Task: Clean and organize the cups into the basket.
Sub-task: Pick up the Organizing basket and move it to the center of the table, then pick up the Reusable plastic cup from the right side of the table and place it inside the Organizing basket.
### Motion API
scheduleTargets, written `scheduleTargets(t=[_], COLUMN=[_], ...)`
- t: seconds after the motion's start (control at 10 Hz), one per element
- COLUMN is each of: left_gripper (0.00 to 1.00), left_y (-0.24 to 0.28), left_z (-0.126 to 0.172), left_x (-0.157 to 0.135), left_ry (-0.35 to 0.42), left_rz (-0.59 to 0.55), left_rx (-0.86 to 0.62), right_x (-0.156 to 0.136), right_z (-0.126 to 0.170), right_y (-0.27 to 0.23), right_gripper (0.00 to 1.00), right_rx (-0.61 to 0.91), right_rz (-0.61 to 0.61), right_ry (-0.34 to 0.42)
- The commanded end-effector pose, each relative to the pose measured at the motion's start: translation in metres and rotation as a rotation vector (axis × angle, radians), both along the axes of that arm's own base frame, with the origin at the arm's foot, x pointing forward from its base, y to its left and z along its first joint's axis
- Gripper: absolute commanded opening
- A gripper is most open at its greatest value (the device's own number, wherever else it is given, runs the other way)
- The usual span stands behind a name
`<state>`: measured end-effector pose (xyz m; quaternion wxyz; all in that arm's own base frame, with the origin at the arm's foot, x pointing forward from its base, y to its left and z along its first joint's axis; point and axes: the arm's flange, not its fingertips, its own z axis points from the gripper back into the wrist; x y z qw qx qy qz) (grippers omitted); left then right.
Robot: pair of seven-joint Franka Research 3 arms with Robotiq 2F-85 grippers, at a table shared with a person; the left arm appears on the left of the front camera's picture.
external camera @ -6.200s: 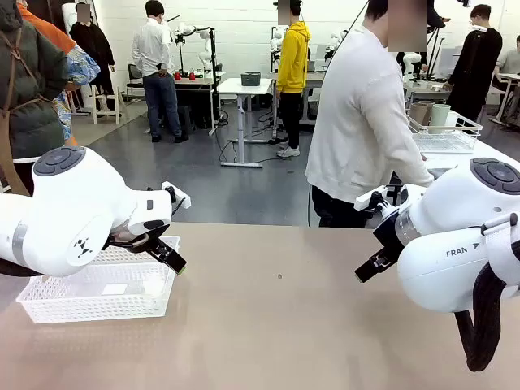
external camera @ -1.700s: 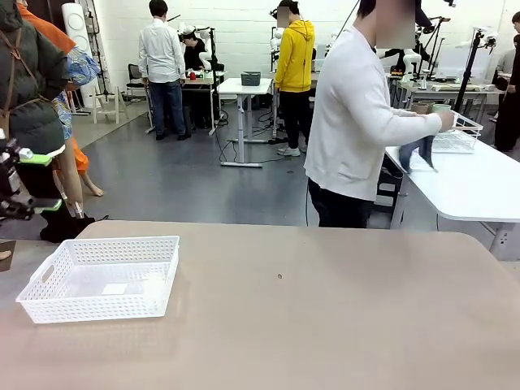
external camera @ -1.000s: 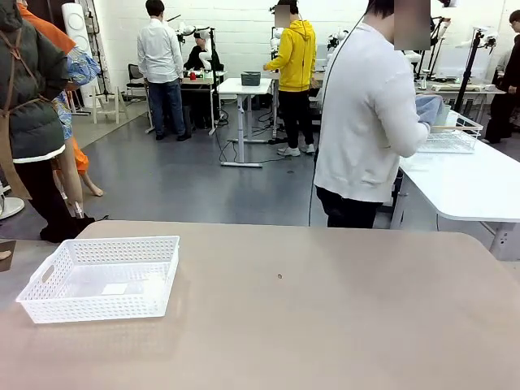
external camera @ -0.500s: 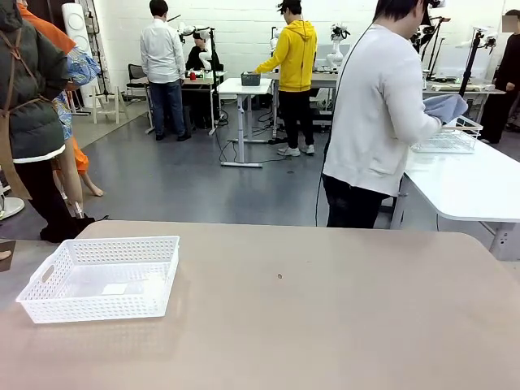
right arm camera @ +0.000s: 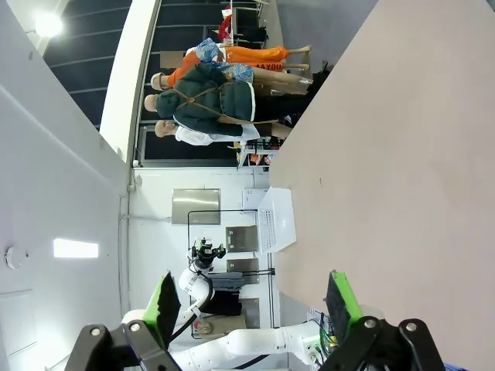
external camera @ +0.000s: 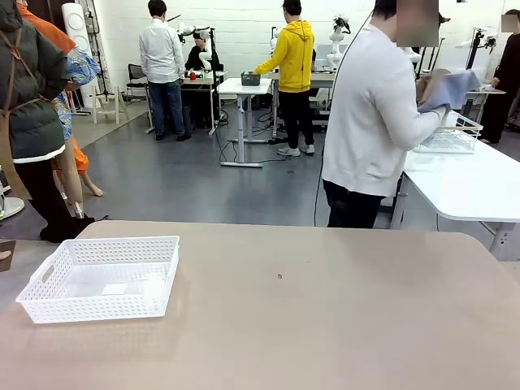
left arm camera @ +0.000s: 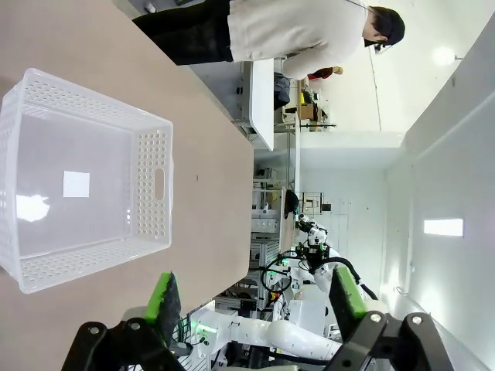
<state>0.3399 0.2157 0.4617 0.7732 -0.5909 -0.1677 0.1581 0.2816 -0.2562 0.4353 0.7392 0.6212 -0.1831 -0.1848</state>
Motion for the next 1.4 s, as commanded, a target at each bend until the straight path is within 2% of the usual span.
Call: scheduleTargets(t=[0.0,1.3], left_gripper=[1.0,1.0], left_y=[0.0015,0.0015], left_z=[0.0008,0.0008], left_x=[0.0007,0.0007], left_ry=[-0.018,-0.018], left_rz=[-0.008,-0.008], left_rx=[-0.008,-0.008], right_x=[0.0004,0.0004], right_z=[0.0005,0.0005], right_y=[-0.0014,-0.0014], right_gripper=[1.0,1.0], right_rx=[0.001,0.001], right_rz=[-0.005,-0.005], right_ry=[-0.006,-0.006])
